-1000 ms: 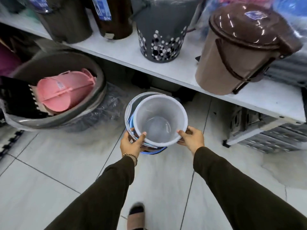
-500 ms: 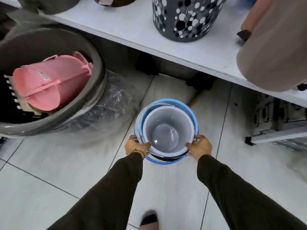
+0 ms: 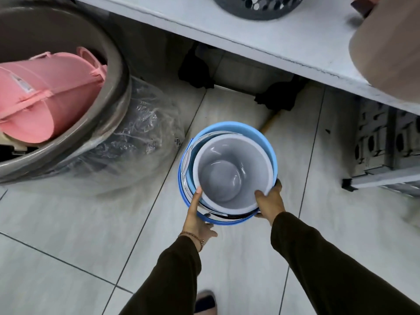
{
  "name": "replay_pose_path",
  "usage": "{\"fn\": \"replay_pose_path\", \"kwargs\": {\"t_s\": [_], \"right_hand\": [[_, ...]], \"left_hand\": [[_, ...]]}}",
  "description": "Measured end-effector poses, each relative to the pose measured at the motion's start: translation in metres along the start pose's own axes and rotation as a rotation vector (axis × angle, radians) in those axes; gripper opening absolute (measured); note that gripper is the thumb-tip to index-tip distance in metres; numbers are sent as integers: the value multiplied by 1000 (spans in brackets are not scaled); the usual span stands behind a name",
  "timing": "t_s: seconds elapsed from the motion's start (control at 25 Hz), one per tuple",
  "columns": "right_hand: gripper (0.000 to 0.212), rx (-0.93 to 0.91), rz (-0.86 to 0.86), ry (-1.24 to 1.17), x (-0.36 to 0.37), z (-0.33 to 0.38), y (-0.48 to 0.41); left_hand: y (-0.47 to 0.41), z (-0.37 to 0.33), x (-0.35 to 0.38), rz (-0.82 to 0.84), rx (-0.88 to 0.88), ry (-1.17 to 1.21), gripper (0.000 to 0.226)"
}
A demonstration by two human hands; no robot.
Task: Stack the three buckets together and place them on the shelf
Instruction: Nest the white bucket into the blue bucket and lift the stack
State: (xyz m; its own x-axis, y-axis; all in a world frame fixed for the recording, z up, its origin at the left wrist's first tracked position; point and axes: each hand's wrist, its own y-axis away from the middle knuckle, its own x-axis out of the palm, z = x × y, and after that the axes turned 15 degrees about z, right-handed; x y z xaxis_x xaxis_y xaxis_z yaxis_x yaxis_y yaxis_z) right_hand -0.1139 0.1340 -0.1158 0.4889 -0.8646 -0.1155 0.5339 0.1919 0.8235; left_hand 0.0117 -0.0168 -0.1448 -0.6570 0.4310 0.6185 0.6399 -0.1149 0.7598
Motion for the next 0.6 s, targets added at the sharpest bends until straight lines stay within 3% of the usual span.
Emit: {"fn": "replay_pose_path", "kwargs": {"t_s": [0.2,0.36,0.4,0.6], "right_hand": [[56,55,4,-38,-16,-10,5],[45,75,-49,-109,-24,-41,22],[42,67,-67,-138,-25,-51,30],[41,25,-153,-258,-24,-78,94]], "left_hand": [[2,16,-6,-33,75,-14,97],[24,20,-18,-69,-105,-275,121],[33,24,-18,-84,-94,-348,118],[84,19,7,-120,219,-369,74]]}}
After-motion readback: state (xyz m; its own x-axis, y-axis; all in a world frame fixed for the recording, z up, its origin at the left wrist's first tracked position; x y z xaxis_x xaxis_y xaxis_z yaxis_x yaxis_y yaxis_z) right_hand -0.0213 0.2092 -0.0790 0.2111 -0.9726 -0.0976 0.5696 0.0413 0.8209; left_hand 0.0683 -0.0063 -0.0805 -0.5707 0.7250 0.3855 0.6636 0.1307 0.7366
